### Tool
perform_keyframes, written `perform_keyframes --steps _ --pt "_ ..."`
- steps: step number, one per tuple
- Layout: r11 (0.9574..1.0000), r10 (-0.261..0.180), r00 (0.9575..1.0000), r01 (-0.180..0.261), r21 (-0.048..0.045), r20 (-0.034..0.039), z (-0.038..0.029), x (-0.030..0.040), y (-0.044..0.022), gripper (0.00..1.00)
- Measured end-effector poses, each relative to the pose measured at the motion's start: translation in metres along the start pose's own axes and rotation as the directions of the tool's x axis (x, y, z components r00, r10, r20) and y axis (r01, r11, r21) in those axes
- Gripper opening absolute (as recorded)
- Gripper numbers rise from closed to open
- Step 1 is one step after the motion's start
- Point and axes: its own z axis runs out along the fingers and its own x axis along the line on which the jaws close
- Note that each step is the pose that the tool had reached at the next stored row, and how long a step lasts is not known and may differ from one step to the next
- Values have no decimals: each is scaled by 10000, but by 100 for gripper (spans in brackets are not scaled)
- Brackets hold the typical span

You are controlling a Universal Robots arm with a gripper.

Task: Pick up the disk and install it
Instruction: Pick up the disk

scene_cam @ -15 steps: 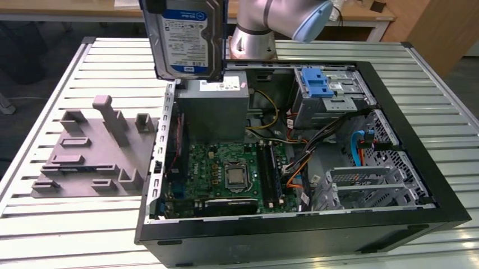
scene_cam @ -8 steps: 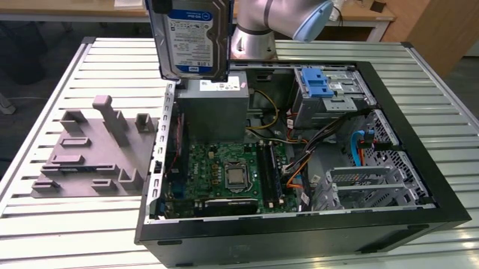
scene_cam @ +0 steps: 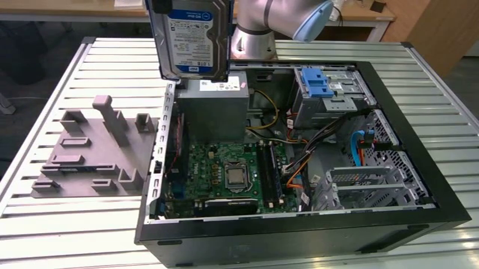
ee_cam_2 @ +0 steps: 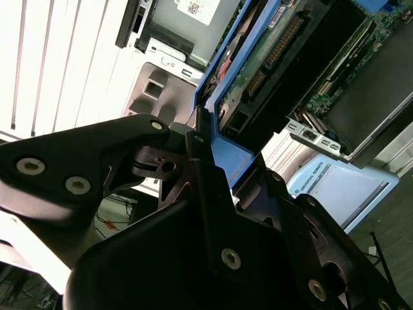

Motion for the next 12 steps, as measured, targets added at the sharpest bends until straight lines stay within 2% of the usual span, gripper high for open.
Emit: perform_keyframes --steps 5,6,7,9,10,12 --pt "10000 -2 10000 2 19 1 0 0 -1 36" --pt "10000 -2 10000 2 72 5 0 0 0 36" --pt "9999 -3 10000 2 171 10 0 0 3 36" --pt "9989 -5 10000 4 462 31 1 1 9 36" --pt "9986 -6 10000 4 527 35 1 1 9 36" --pt "9985 -7 10000 5 542 36 2 8 7 36"
